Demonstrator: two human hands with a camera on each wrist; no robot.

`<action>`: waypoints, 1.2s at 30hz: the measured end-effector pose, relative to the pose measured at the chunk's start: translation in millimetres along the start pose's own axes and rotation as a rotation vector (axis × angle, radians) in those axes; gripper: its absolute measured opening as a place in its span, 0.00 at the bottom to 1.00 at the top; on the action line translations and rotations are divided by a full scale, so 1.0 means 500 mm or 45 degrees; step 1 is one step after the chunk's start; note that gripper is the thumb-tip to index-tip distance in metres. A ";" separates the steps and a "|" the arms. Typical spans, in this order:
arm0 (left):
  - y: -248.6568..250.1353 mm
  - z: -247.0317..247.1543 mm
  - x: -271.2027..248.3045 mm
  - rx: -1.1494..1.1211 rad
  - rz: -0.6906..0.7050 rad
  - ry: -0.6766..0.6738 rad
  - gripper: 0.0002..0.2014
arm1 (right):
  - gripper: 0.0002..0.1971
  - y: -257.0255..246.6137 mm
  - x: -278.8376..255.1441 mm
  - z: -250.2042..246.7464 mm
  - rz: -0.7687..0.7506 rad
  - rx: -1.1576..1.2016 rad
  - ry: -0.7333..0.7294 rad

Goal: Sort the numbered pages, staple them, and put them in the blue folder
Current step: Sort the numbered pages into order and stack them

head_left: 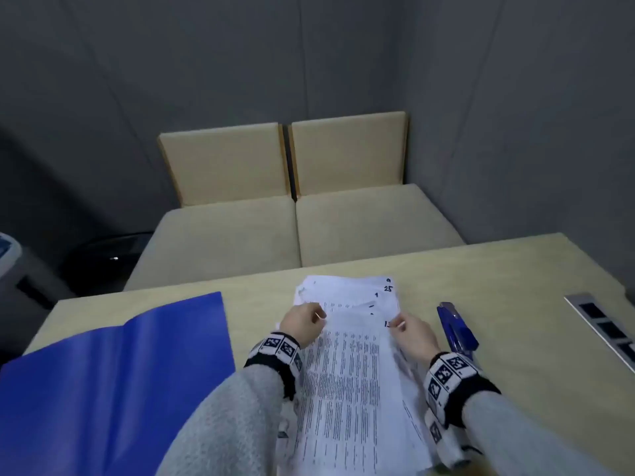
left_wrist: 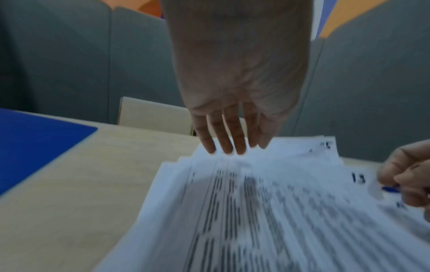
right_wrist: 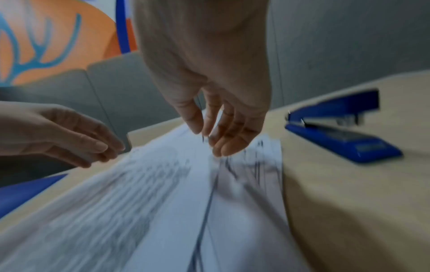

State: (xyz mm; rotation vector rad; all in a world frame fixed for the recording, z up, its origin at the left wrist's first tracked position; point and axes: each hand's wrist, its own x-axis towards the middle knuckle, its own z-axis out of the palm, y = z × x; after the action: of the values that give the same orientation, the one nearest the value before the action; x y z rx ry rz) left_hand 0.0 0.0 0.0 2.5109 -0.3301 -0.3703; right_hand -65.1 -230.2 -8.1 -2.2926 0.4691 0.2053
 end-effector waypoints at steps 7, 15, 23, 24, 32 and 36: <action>-0.065 0.051 -0.004 0.515 0.025 -0.166 0.45 | 0.15 0.058 -0.046 0.080 0.068 0.097 0.005; -0.081 0.040 0.012 0.609 0.146 -0.188 0.51 | 0.20 0.084 -0.065 0.105 -0.065 -0.004 0.074; -0.089 0.055 -0.052 0.408 0.471 0.496 0.10 | 0.28 0.078 -0.057 0.077 0.112 0.395 0.204; -0.092 0.053 -0.057 0.381 0.454 0.501 0.10 | 0.26 0.077 -0.053 0.072 0.139 0.409 0.198; -0.107 0.030 -0.086 0.354 0.495 0.528 0.05 | 0.24 0.068 -0.052 0.065 0.126 0.557 0.129; -0.093 0.043 -0.114 0.251 0.539 0.411 0.06 | 0.17 0.060 -0.049 0.051 0.053 0.588 0.133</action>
State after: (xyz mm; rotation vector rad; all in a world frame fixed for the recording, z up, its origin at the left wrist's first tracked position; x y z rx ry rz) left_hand -53.0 44.2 -33.0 2.5451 -0.7768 0.2432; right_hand -99.5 -223.9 -38.4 -1.8477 0.5545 -0.0055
